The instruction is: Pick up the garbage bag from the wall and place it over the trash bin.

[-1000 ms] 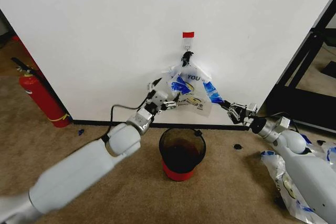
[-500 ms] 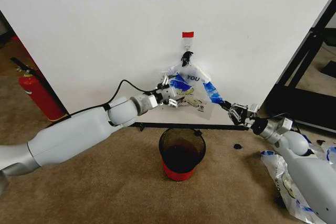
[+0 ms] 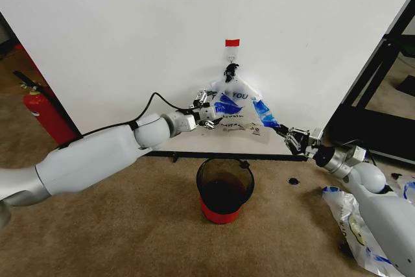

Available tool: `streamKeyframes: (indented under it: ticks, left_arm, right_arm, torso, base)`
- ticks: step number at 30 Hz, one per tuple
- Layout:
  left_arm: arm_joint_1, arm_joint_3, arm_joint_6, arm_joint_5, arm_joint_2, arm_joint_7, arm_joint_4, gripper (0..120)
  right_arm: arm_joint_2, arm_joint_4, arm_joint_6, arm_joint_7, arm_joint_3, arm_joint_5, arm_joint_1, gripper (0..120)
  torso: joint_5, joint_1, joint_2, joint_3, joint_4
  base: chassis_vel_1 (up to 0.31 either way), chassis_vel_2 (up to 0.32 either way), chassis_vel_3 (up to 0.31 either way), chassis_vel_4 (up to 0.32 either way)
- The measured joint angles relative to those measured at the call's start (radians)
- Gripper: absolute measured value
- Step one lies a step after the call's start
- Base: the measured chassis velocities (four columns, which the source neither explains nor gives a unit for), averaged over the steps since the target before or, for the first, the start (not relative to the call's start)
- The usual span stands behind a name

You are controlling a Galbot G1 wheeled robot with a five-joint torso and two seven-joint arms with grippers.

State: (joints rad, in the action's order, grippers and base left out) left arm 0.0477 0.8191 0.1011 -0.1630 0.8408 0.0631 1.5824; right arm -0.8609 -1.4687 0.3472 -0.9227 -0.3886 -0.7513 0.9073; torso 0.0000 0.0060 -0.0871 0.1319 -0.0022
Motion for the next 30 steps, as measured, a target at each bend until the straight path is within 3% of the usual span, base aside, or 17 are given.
streamKeyframes:
  ticks: [3,15,21,22,28,30]
  left_arm:
    - [0.006,0.007,0.007,0.005,0.001,0.002,0.000,94]
    - [0.011,0.020,0.063,0.009,0.005,0.045,-0.003,47]
    - [0.014,0.016,0.066,0.006,0.005,0.040,0.005,30]
    - [0.014,0.011,0.068,0.004,0.000,0.035,0.015,22]
    - [0.003,-0.011,0.072,-0.007,-0.018,0.016,0.049,1]
    - [-0.010,-0.026,0.081,-0.012,-0.031,0.011,0.078,0]
  right_arm:
    - [-0.001,0.000,0.000,0.000,0.002,0.001,-0.002,0]
    - [0.004,-0.008,-0.001,0.002,0.001,0.002,0.005,0]
    - [0.004,-0.003,-0.001,0.002,0.001,0.002,0.002,0]
    - [0.004,0.000,0.000,0.002,0.002,0.002,0.001,0]
    - [0.004,0.007,0.001,0.002,0.002,0.002,-0.001,0]
    - [0.004,0.009,0.001,0.002,0.002,0.002,-0.002,0]
  torso:
    - [0.0000,0.000,0.000,0.000,0.0000]
    - [0.0000,0.000,0.000,0.000,-0.0001]
    - [0.0000,0.000,0.000,0.000,-0.0001]
    - [0.0000,0.000,0.000,0.000,-0.0001]
    - [0.0000,0.000,0.000,0.000,-0.0001]
    - [-0.0001,0.000,0.000,0.000,-0.0001]
  base:
    - [0.000,0.000,0.000,0.000]
    - [0.000,0.000,0.000,0.000]
    - [0.000,0.000,0.000,0.000]
    - [0.000,0.000,0.000,0.000]
    - [0.000,0.000,0.000,0.000]
    - [0.000,0.000,0.000,0.000]
